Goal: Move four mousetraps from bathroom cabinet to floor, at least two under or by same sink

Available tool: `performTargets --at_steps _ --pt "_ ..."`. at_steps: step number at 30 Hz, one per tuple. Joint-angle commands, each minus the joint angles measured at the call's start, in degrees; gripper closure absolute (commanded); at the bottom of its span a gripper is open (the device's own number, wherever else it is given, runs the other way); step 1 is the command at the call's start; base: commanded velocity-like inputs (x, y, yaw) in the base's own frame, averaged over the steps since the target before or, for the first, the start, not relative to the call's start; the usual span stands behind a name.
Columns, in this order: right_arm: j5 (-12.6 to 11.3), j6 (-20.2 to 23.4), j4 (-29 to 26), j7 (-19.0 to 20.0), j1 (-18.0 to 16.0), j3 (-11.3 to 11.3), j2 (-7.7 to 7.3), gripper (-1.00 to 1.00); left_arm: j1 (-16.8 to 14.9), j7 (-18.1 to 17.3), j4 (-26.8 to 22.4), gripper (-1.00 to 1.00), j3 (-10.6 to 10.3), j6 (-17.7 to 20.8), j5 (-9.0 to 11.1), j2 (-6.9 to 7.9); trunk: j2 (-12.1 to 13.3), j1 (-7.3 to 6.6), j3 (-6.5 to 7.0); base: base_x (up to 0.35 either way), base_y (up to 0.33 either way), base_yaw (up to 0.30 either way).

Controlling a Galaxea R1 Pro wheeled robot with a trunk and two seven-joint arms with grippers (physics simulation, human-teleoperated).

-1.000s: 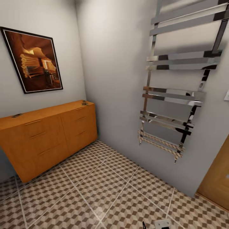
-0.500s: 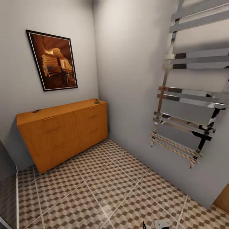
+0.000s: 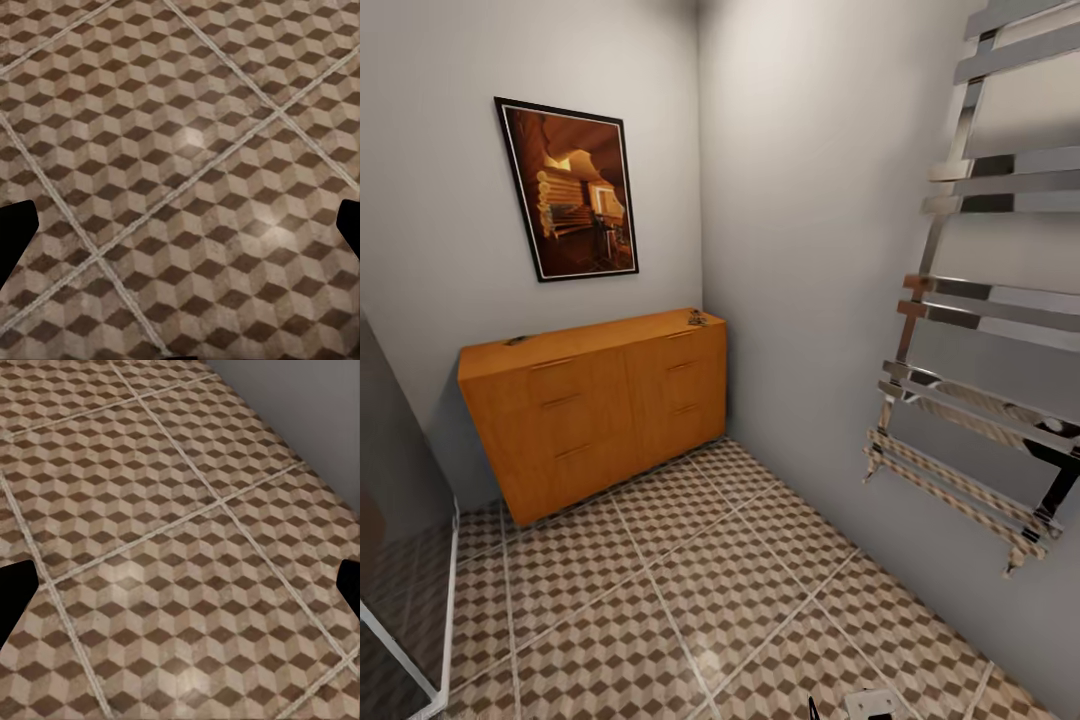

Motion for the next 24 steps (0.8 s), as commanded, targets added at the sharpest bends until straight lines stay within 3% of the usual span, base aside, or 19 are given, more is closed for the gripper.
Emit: performTargets --at_steps 1,24 --pt "0.6 -0.08 0.03 -0.38 -0.02 -0.01 0.01 -1.0 -0.01 0.02 0.01 -1.0 -0.21 -0.13 0.05 0.04 -0.02 0.01 -0.08 0.152 -0.207 0.25" --pt "0.6 -0.15 0.03 -0.38 -0.02 0.06 0.01 -1.0 -0.02 0.02 0.29 -1.0 -0.21 -0.13 0.09 0.04 -0.02 0.01 0.06 0.189 -0.208 0.252"
